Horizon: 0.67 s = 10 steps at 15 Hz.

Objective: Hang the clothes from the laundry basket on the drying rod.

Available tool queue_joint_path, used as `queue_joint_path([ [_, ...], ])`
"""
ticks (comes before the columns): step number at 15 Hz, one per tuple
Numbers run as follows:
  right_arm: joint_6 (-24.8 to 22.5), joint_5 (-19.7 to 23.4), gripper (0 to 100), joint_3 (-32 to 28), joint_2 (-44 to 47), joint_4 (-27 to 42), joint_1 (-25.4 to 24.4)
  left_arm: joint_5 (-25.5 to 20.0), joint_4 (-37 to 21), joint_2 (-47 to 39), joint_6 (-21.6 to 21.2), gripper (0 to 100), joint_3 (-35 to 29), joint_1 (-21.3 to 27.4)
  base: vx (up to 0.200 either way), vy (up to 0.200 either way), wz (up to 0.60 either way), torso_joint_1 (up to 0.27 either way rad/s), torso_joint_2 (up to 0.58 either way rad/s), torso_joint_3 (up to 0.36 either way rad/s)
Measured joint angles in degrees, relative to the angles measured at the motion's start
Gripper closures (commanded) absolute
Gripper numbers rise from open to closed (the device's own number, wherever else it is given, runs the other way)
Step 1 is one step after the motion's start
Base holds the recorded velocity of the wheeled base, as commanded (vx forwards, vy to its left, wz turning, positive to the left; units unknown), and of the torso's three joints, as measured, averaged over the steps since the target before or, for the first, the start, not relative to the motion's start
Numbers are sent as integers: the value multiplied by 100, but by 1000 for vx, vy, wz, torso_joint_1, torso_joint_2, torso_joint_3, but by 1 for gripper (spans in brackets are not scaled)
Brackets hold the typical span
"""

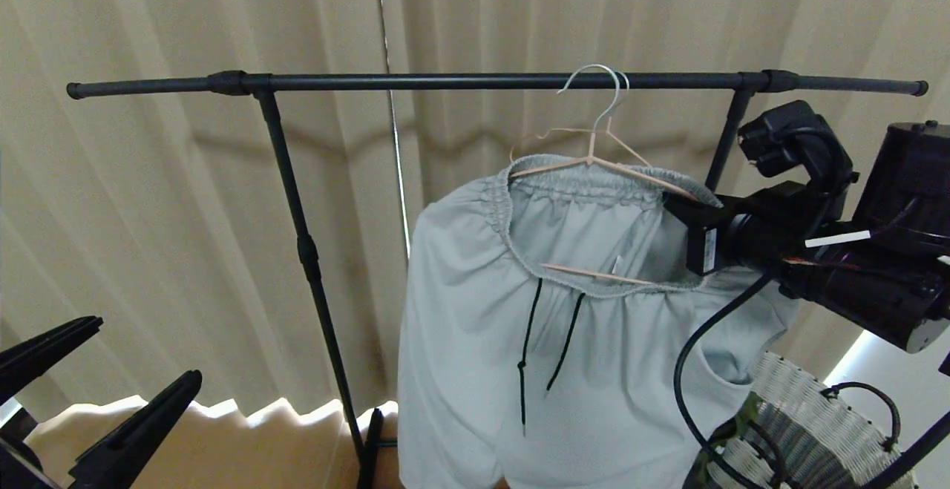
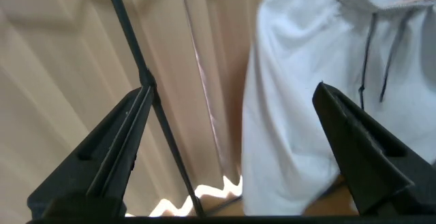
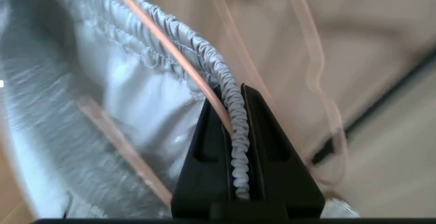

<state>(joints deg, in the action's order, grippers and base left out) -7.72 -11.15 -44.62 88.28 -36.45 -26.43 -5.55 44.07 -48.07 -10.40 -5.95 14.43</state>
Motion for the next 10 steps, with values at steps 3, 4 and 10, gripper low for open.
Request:
queue_joint_path([
  [3, 110, -382, 100, -199, 101, -6, -6, 2, -6, -17, 2, 0, -17, -2, 0, 0, 0, 0, 0, 0],
  [4, 115, -393, 100, -229, 122, -6, -5, -2, -4, -22, 2, 0, -17, -2, 200, 0, 0, 2, 2, 2],
  [10, 115, -400, 100, -260, 157, -4, 6, 0, -4, -22, 4, 0, -11, -2, 200, 0, 0, 2, 3, 1],
])
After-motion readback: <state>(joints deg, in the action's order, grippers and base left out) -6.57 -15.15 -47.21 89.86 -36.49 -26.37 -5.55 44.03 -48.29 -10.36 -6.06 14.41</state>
